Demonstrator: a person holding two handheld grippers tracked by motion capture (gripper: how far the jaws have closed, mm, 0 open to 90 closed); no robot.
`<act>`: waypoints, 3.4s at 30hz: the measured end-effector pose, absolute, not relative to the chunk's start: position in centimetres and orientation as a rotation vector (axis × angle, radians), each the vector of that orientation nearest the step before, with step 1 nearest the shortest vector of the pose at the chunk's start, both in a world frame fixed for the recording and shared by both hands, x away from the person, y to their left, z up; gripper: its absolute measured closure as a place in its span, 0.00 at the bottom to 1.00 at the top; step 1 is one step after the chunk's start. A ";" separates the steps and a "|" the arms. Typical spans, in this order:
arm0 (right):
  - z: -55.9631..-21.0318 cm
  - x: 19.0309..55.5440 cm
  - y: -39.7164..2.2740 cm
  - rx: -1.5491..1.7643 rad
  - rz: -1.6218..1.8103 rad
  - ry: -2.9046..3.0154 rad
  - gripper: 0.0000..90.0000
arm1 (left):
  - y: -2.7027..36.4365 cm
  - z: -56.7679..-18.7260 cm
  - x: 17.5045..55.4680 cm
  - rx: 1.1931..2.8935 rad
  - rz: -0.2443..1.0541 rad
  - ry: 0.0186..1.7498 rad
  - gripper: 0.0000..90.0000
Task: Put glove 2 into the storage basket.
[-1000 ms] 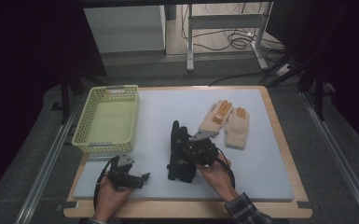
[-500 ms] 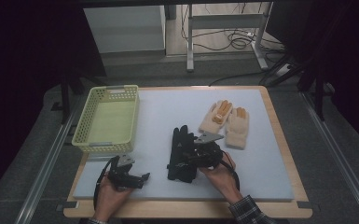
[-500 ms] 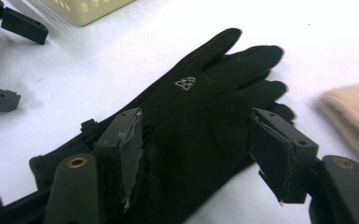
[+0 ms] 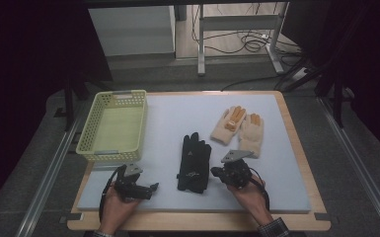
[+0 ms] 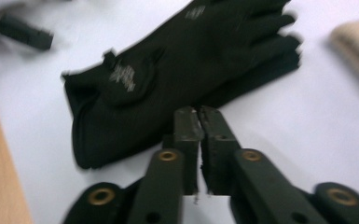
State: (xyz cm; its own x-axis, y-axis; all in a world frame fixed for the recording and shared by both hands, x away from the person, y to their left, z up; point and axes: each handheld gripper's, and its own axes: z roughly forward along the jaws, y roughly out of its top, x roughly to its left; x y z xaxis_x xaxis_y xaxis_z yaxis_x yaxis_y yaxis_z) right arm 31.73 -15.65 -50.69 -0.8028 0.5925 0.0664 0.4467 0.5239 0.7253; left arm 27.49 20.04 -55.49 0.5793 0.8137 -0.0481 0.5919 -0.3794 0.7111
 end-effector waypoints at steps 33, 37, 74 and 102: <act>-53.5 31.8 -8.6 0.777 1.159 2.651 0.98 | 20.0 -55.5 27.5 2.114 0.407 1.114 0.03; -53.6 32.1 -8.0 0.772 1.161 2.644 0.98 | 20.0 -55.5 27.5 2.115 0.407 1.114 0.03; -51.5 31.9 -15.6 0.873 1.115 2.470 0.48 | 19.9 -55.5 27.6 2.107 0.402 1.125 0.02; -53.1 32.8 -23.6 1.055 0.982 2.341 0.20 | 19.9 -55.5 27.6 2.114 0.394 1.120 0.01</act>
State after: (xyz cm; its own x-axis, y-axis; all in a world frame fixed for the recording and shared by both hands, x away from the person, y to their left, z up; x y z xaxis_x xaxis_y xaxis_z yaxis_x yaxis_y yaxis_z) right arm 32.82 -23.60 -53.13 -0.6406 0.7653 -0.0620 0.4922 0.4714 0.7318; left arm 27.62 19.91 -55.48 0.5793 0.8132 -0.0553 0.5995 -0.3792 0.7049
